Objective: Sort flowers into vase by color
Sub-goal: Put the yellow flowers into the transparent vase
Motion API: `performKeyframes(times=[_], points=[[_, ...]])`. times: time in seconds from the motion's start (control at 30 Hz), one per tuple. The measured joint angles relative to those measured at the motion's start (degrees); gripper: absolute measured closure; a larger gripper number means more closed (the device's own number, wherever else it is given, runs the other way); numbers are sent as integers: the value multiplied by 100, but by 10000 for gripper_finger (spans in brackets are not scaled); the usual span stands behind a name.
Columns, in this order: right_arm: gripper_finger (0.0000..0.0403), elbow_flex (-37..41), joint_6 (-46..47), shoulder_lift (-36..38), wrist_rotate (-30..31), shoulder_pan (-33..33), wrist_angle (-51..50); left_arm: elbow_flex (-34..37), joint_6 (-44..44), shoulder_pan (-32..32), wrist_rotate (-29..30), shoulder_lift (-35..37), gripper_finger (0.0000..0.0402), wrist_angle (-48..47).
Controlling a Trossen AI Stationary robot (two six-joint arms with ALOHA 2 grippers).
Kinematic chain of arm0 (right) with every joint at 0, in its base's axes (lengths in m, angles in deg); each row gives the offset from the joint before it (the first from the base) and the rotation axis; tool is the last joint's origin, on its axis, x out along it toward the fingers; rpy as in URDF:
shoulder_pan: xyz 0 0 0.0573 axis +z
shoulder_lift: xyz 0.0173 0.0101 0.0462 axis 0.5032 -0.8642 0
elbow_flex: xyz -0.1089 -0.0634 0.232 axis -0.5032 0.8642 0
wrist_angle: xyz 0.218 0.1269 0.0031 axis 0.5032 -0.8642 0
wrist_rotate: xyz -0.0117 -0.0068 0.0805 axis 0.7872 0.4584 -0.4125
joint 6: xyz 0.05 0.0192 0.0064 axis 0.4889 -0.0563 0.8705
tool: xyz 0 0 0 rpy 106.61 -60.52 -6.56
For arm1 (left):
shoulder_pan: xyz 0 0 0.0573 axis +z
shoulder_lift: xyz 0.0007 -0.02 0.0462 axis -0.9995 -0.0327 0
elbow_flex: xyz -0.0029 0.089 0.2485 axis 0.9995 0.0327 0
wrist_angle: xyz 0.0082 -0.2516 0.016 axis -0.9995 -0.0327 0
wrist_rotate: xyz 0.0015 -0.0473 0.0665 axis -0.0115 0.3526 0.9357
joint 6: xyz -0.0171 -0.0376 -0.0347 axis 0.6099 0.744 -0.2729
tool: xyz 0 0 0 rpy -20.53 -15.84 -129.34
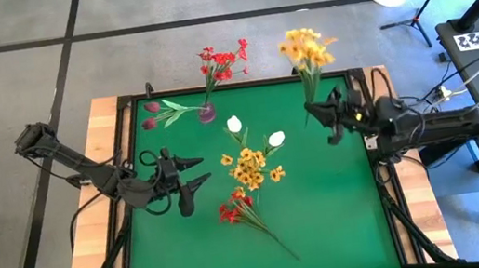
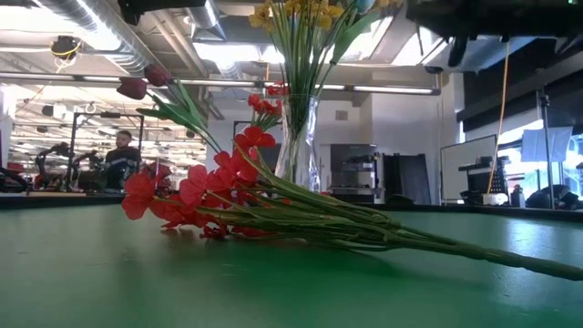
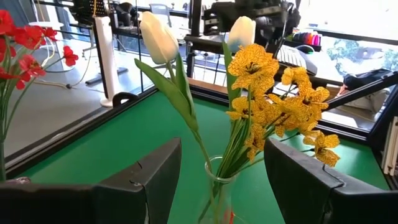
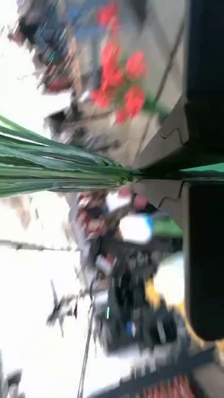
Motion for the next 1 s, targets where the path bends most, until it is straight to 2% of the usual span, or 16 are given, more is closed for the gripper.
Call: performKeyframes(times=[0.2,0.57,0.77,1.0], points=[[394,554,-645,-810,-102,755,2142,0,43,7,2,0,179,34],[394,604,-1688,-3003,312,1892,4769,-1,52,11,10,0,179,80],[394,436,-1939,-4018,520,2236,5621,-1,55,11,20,0,179,77],[394,-135,-1980,-5021,605,2259,5825,62,451,211,14,-2,179,90]])
